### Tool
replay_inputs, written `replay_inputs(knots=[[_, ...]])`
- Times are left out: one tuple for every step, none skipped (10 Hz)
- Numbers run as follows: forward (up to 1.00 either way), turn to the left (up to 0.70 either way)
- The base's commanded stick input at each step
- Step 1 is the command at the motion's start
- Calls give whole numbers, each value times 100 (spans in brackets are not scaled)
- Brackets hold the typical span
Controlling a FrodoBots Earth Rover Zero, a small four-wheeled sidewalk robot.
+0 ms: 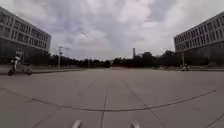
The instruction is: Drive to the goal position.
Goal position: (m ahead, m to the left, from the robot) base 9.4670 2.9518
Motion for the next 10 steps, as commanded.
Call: replay_inputs(knots=[[85, 0], [85, 0], [85, 0], [85, 0], [85, 0], [85, 0], [85, 0], [85, 0], [85, 0], [85, 0]])
